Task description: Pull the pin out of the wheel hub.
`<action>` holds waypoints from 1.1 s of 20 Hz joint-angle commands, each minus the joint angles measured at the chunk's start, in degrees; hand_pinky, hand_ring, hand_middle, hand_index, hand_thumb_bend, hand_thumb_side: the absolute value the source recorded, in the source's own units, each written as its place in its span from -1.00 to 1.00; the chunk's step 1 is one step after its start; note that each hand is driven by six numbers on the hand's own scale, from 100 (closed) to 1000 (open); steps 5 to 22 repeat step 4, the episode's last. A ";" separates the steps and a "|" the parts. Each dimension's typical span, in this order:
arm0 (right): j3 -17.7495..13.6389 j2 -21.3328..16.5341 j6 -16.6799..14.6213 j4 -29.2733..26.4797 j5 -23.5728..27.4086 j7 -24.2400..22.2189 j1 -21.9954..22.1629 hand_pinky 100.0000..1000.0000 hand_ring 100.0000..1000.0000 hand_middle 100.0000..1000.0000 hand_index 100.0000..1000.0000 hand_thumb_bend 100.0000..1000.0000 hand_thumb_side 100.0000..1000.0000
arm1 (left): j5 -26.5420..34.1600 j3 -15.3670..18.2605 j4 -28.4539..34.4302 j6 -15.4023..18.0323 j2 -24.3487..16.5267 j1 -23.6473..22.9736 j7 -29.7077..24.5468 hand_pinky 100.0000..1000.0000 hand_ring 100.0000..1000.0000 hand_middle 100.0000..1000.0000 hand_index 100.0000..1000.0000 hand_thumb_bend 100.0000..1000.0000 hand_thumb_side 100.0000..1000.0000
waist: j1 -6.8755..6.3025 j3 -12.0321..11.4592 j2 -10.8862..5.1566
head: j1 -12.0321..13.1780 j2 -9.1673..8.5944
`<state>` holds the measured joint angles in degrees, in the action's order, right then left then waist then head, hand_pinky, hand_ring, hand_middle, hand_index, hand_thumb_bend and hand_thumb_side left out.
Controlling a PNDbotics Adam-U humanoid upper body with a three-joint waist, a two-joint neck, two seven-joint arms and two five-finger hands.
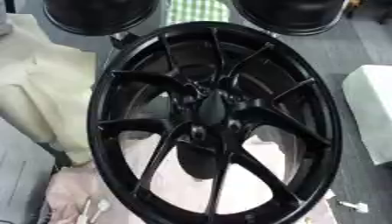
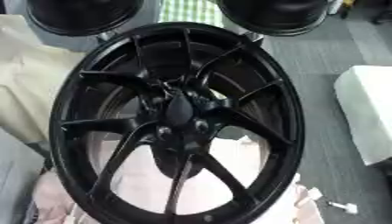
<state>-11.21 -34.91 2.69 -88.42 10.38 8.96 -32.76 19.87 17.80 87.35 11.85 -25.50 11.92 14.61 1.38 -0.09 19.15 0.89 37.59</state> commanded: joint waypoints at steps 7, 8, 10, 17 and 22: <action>-0.37 6.89 -0.84 1.65 -6.29 1.78 -0.21 0.75 0.52 0.15 0.46 -0.40 -0.14 | 0.15 -0.05 -0.57 0.10 -0.21 1.87 1.02 0.52 0.26 0.11 0.44 0.28 0.04 | -0.32 -0.34 -0.37 | -0.29 -1.29; -0.37 6.89 -0.84 1.65 -6.29 1.78 -0.21 0.75 0.52 0.15 0.46 -0.40 -0.14 | 0.15 -0.05 -0.57 0.10 -0.21 1.87 1.02 0.52 0.26 0.11 0.44 0.28 0.04 | -0.32 -0.34 -0.37 | -0.29 -1.29; -0.37 6.89 -0.84 1.65 -6.29 1.78 -0.21 0.75 0.52 0.15 0.46 -0.40 -0.14 | 0.15 -0.05 -0.57 0.10 -0.21 1.87 1.02 0.52 0.26 0.11 0.44 0.28 0.04 | -0.32 -0.34 -0.37 | -0.29 -1.29; -0.37 6.89 -0.84 1.65 -6.29 1.78 -0.21 0.75 0.52 0.15 0.46 -0.40 -0.14 | 0.15 -0.05 -0.57 0.10 -0.21 1.87 1.02 0.52 0.26 0.11 0.44 0.28 0.04 | -0.32 -0.34 -0.37 | -0.29 -1.29; -0.37 6.89 -0.84 1.65 -6.29 1.78 -0.21 0.75 0.52 0.15 0.46 -0.40 -0.14 | 0.15 -0.05 -0.57 0.10 -0.21 1.87 1.02 0.52 0.26 0.11 0.44 0.28 0.04 | -0.32 -0.34 -0.37 | -0.29 -1.29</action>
